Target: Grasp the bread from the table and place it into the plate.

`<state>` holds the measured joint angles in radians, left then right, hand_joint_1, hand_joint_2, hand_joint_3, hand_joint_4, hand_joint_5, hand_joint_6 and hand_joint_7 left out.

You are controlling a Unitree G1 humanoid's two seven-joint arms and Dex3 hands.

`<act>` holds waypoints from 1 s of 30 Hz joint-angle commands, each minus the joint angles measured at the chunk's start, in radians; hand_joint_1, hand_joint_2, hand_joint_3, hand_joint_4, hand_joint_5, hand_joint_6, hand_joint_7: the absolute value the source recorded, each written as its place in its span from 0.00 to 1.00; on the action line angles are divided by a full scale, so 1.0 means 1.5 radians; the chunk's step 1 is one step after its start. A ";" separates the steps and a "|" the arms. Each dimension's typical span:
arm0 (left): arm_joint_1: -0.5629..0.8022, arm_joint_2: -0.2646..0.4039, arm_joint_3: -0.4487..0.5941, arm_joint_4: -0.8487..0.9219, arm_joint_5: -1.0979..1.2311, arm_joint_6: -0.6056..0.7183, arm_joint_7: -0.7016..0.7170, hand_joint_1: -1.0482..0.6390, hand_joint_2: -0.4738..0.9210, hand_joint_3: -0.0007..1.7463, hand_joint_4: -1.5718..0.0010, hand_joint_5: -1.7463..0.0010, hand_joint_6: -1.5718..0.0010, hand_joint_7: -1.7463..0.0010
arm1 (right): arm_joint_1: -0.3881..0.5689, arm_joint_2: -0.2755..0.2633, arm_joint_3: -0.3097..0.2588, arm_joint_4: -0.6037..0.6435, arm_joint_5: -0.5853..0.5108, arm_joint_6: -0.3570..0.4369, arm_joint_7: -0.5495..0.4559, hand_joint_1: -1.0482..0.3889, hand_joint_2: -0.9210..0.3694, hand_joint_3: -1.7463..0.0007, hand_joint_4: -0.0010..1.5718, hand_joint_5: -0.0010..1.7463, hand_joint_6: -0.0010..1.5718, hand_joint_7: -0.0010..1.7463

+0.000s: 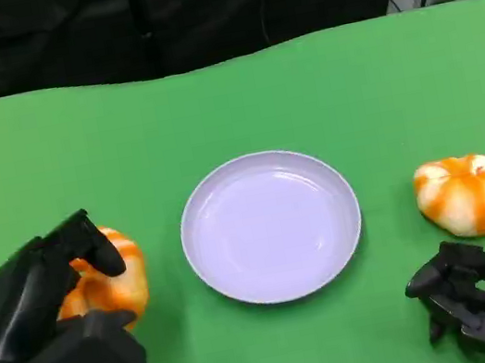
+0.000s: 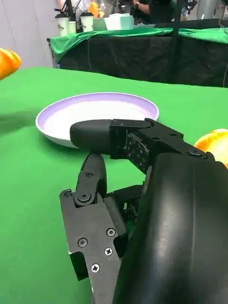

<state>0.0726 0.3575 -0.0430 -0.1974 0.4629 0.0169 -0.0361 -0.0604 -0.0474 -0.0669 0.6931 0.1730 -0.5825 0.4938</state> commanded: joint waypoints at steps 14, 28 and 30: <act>-0.037 -0.028 -0.015 -0.027 0.012 -0.092 0.025 0.57 0.95 0.00 0.62 0.00 0.76 0.01 | -0.008 -0.007 -0.004 0.023 -0.001 -0.015 -0.001 0.57 0.00 0.73 0.39 1.00 0.47 0.63; -0.153 -0.086 -0.103 0.085 0.012 -0.131 0.020 0.58 0.95 0.00 0.62 0.00 0.78 0.00 | -0.005 0.000 0.000 0.021 -0.005 -0.023 -0.009 0.56 0.00 0.73 0.40 1.00 0.47 0.63; -0.168 -0.092 -0.113 0.107 0.014 -0.141 0.024 0.58 0.95 0.00 0.62 0.00 0.78 0.00 | -0.003 0.002 0.001 0.019 -0.005 -0.022 -0.010 0.56 0.00 0.73 0.40 1.00 0.47 0.63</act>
<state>-0.1441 0.2210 -0.2003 -0.0732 0.4729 -0.1725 -0.0141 -0.0708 -0.0397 -0.0638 0.7291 0.1700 -0.6101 0.4851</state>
